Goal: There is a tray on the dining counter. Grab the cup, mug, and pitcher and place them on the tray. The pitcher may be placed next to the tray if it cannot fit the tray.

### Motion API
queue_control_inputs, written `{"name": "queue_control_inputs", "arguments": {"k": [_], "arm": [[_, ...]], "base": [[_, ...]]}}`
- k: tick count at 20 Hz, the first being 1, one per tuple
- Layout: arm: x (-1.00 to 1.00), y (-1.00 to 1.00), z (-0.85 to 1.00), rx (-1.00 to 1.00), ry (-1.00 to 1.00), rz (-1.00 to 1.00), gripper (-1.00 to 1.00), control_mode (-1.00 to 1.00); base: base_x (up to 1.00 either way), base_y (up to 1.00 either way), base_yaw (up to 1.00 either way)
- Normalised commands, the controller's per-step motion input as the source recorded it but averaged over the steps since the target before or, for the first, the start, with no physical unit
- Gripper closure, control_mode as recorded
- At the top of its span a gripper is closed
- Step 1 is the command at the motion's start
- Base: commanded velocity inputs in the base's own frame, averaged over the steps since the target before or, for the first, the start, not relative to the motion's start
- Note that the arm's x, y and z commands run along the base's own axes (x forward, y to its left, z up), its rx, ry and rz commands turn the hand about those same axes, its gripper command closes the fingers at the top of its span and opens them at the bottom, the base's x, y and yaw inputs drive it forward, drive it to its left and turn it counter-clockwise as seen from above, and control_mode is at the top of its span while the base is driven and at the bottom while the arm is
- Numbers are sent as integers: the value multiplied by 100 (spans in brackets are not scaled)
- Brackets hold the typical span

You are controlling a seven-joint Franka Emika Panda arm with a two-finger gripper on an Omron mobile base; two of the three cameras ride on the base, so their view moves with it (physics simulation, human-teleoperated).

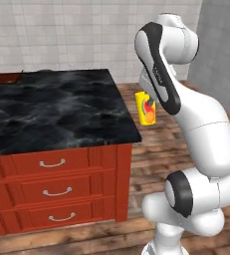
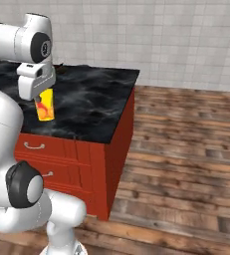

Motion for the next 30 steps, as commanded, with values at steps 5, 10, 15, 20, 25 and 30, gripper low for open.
{"name": "queue_control_inputs", "arguments": {"k": [5, 10, 15, 20, 25, 30], "arm": [[0, 0, 0, 0, 0, 0, 100, 100], [0, 0, 0, 0, 0, 0, 100, 100], [0, 0, 0, 0, 0, 0, 100, 100], [0, 0, 0, 0, 0, 0, 100, 100], [0, 0, 0, 0, 0, 0, 100, 100], [0, 0, 0, 0, 0, 0, 100, 100]], "base": [[86, -100, 0], [100, -100, 0], [100, -100, 3], [100, -97, 15], [100, -71, 23], [100, -44, 16]]}}
